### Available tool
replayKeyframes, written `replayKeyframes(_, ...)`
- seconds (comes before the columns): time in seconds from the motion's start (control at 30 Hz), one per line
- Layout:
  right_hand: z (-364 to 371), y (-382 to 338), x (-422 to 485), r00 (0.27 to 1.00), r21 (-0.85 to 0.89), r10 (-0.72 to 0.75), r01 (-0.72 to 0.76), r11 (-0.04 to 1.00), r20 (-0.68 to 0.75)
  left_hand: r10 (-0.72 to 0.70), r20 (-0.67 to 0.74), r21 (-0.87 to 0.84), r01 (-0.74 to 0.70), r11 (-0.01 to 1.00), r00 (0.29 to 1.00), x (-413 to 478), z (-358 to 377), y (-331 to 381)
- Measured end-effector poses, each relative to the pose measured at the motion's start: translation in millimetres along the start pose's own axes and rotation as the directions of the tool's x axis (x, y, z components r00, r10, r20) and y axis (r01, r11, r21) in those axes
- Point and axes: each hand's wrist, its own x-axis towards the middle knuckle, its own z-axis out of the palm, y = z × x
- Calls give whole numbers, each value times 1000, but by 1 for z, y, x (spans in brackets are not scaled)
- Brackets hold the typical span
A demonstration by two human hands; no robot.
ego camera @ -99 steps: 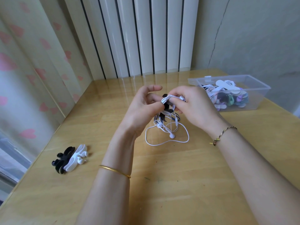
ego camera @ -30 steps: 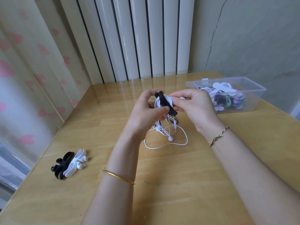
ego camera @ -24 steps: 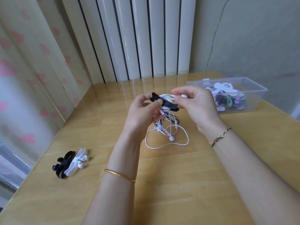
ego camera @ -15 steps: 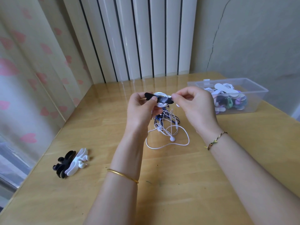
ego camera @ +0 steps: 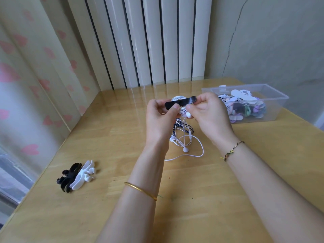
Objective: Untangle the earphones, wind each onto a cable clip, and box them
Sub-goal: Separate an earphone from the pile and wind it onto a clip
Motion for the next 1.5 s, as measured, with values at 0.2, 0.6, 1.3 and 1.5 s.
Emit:
replayKeyframes(0.2,-13,-5,4,987,-98,87,-74,992,137,-22,44,41,20,999,999,0,-2,-2)
replayKeyframes(0.6,-65,-8,3,959,135,170,-204,970,228,-98,237,175,56,983,967,-1,27,8)
replayKeyframes(1.3,-141,49,107,975,-264,108,-158,952,-195,-125,291,478,-31,878,948,86,156,-5)
replayKeyframes(1.5,-125,63,120,986,-571,-96,1,821,-137,-49,303,578,-143,804,952,97,154,-20)
